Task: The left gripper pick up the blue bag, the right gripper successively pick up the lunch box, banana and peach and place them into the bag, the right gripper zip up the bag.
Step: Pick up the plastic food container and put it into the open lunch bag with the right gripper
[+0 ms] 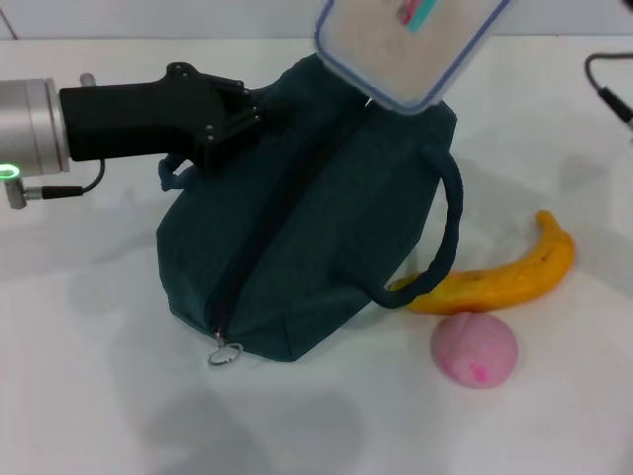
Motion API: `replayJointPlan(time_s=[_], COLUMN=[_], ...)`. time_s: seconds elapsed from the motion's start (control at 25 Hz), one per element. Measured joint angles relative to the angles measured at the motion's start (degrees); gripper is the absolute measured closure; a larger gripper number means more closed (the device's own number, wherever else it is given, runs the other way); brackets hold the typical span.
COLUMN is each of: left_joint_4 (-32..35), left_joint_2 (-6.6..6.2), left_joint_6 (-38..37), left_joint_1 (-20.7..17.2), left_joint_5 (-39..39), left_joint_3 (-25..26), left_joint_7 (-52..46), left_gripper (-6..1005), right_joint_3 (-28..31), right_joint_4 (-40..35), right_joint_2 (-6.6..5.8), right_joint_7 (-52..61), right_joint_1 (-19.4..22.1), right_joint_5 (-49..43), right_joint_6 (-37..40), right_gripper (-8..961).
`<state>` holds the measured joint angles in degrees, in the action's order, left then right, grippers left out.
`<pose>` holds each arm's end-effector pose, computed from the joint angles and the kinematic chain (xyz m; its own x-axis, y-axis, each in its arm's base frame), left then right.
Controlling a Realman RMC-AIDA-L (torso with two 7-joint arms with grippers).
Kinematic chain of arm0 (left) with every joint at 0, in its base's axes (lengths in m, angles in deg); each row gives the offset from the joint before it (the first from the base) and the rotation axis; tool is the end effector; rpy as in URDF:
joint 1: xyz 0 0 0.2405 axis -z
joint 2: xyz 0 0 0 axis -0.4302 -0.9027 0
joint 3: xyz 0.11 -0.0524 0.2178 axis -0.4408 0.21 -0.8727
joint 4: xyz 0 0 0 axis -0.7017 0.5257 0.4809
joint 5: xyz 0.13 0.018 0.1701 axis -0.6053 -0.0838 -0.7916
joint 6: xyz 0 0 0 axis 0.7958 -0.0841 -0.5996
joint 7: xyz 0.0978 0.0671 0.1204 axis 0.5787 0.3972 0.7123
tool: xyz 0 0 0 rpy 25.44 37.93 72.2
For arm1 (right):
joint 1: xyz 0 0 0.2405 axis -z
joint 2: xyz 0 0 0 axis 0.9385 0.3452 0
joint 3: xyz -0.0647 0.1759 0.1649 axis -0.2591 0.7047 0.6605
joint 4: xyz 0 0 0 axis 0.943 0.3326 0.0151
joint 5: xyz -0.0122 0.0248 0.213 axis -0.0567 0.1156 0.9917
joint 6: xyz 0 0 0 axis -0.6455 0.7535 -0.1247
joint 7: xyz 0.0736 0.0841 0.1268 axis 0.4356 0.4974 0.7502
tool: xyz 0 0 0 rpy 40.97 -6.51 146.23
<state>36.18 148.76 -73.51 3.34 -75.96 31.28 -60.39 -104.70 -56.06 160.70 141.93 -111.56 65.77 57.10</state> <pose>-0.1851 0.3562 0.0241 0.8019 0.1964 0.5642 0.3448 -0.9234 -0.1686 0.1215 0.3790 0.0296 0.0782 -0.2081 -0.9750 -0.3842 -0.9087 0.1631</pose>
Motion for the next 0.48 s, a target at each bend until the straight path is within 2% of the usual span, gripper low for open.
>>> replayJointPlan(time_s=[0.24,0.48], left_joint_4=[-1.2,-3.7], left_joint_2=[-0.01,-0.09], left_joint_6=[1.3,3.8], left_joint_1=[0.5,1.2], left_joint_5=[-0.6,-0.8], left_joint_3=[0.0,0.0], left_joint_7=[0.0,0.7], left_gripper=[943,943], right_joint_3=[-0.1,-0.1], right_joint_4=[0.8,1.2], right_joint_2=[1.99,2.5], right_joint_7=[0.3,1.0], right_joint_1=[1.8,4.6], right_joint_5=[-5.6,-9.6], right_joint_6=[-5.1,-7.2], right_gripper=[861,861])
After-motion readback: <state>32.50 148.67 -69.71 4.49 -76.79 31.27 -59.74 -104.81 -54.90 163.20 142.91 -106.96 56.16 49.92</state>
